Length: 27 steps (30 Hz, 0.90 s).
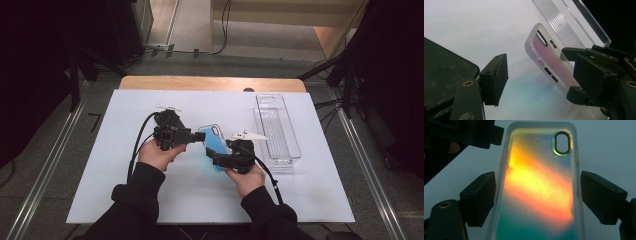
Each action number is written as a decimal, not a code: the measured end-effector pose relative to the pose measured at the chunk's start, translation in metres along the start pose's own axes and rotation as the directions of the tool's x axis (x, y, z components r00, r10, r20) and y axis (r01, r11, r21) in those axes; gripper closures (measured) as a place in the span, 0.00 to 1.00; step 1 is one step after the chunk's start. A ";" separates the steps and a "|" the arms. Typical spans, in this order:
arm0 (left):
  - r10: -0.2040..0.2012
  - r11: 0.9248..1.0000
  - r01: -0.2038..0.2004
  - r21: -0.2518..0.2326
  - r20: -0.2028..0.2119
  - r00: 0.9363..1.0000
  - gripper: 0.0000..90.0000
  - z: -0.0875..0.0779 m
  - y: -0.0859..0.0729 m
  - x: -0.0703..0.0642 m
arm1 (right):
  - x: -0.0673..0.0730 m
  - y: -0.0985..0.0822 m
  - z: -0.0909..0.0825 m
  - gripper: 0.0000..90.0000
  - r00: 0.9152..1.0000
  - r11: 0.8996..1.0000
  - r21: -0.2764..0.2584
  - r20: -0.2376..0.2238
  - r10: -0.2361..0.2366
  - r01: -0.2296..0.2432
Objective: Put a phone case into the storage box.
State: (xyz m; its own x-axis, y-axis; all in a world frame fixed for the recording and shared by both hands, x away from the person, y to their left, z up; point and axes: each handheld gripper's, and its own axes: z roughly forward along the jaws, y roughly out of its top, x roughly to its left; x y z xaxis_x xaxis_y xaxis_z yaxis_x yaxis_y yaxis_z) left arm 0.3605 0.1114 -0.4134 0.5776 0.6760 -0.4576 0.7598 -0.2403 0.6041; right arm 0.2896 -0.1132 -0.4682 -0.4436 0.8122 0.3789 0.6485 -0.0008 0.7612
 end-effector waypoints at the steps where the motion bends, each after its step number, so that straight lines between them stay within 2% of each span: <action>1: 0.000 1.000 0.000 0.000 0.000 1.000 0.32 0.000 0.000 0.000 | 0.001 -0.001 0.000 0.16 1.000 1.000 -0.003 0.002 0.002 -0.002; 7: -0.008 1.000 0.008 -0.007 -0.008 1.000 0.32 0.004 0.001 0.003 | 0.008 -0.002 0.004 0.16 1.000 0.999 -0.039 -0.009 0.013 -0.013; 13: -0.043 0.999 0.043 -0.025 -0.009 0.999 0.34 0.006 0.003 0.009 | 0.015 -0.004 0.008 0.16 0.999 0.998 -0.054 -0.022 0.032 -0.033; 16: -0.049 0.998 0.048 -0.027 -0.015 0.999 0.35 0.009 0.003 0.009 | 0.018 -0.006 0.009 0.16 0.999 0.997 -0.061 -0.026 0.036 -0.038; 19: -0.072 0.997 0.072 -0.024 0.001 0.997 0.38 0.011 0.004 0.011 | 0.020 -0.007 0.008 0.16 0.998 0.996 -0.072 -0.035 0.042 -0.045; 24: -0.079 0.996 0.079 -0.035 -0.010 0.997 0.49 0.013 0.003 0.010 | 0.023 -0.007 0.005 0.16 0.998 0.994 -0.095 -0.041 0.043 -0.047; 27: -0.084 0.996 0.084 -0.030 0.005 0.996 0.57 0.014 0.003 0.010 | 0.024 -0.007 0.005 0.16 0.998 0.994 -0.097 -0.044 0.042 -0.046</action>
State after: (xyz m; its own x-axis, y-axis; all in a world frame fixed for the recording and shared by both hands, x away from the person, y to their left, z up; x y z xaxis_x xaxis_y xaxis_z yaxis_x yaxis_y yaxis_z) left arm 0.3726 0.1080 -0.4252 0.5130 0.6906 -0.5098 0.7964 -0.1614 0.5828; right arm 0.2775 -0.0912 -0.4673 -0.4427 0.7853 0.4328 0.6051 -0.0945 0.7905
